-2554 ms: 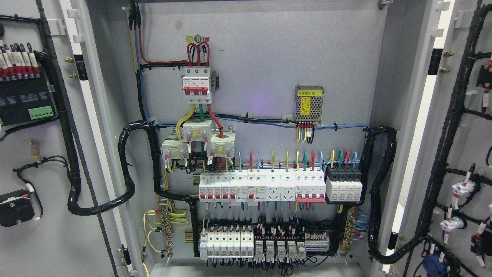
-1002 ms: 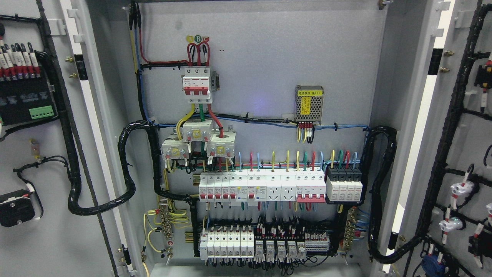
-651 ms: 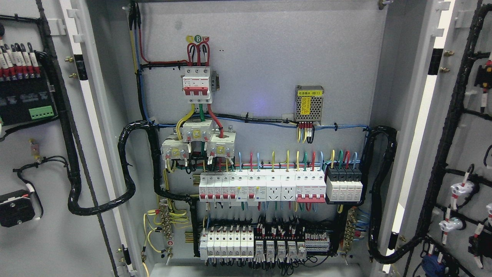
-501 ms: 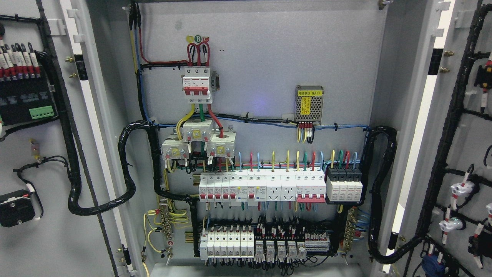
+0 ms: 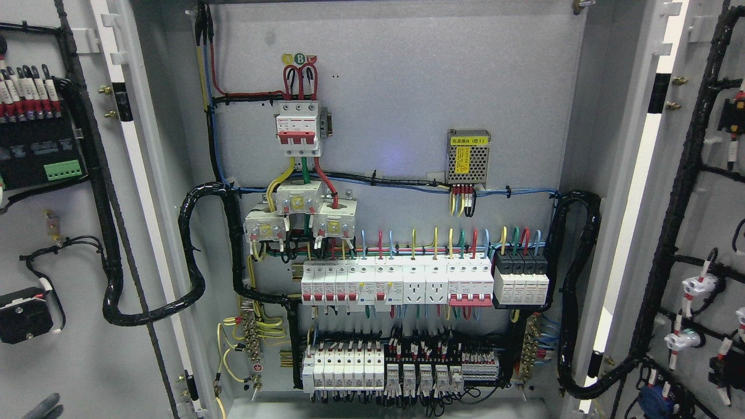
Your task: Open door with both hands
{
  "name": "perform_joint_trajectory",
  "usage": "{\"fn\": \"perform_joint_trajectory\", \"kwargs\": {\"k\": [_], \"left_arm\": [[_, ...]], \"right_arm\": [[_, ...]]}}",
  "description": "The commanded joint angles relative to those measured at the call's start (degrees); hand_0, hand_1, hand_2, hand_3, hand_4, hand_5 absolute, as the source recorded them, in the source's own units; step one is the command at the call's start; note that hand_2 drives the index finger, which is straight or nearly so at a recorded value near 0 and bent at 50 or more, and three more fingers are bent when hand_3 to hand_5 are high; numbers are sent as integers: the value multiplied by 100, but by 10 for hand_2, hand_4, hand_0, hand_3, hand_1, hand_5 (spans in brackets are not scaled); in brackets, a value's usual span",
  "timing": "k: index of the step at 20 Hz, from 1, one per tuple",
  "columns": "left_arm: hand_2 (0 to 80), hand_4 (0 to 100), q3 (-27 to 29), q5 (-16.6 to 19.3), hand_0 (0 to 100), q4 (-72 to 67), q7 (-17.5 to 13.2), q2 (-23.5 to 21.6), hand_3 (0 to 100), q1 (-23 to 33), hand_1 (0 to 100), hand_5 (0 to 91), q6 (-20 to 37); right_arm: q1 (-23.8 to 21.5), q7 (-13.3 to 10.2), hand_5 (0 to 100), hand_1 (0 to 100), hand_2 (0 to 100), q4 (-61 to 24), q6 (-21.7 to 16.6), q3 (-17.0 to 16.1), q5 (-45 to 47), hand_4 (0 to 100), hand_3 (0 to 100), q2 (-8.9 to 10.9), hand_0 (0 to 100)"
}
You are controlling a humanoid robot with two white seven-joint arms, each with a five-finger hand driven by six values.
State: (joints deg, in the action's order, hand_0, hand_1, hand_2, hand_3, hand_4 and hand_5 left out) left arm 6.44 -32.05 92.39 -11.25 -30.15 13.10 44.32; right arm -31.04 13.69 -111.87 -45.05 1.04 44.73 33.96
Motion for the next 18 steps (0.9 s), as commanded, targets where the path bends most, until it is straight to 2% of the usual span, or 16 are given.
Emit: {"fn": "perform_joint_trajectory", "kwargs": {"k": [1, 6, 12, 14, 18], "left_arm": [[0, 30, -890, 418, 0, 254, -8, 298, 0, 394, 0, 0, 765], [0, 31, -960, 752, 0, 227, -17, 843, 0, 781, 0, 0, -387], [0, 30, -960, 779, 0, 157, -8, 1151, 0, 1221, 0, 0, -1828], [0, 30, -977, 787, 0, 104, -8, 1213, 0, 1405, 0, 0, -2189], [0, 29, -1013, 1139, 0, -229, -17, 1406, 0, 1704, 0, 0, -2586]], "right_arm": [[-69, 2, 0, 0, 0, 376, -136, 844, -272, 0, 0, -82, 107], [-245, 2, 0, 0, 0, 692, -127, 942, -438, 0, 0, -450, 106], [-403, 2, 0, 0, 0, 1228, -136, 1064, -860, 0, 0, -916, 106], [-587, 2, 0, 0, 0, 1369, -136, 1152, -957, 0, 0, -943, 106], [-1000, 2, 0, 0, 0, 1580, -206, 1267, -957, 0, 0, -978, 106]]}}
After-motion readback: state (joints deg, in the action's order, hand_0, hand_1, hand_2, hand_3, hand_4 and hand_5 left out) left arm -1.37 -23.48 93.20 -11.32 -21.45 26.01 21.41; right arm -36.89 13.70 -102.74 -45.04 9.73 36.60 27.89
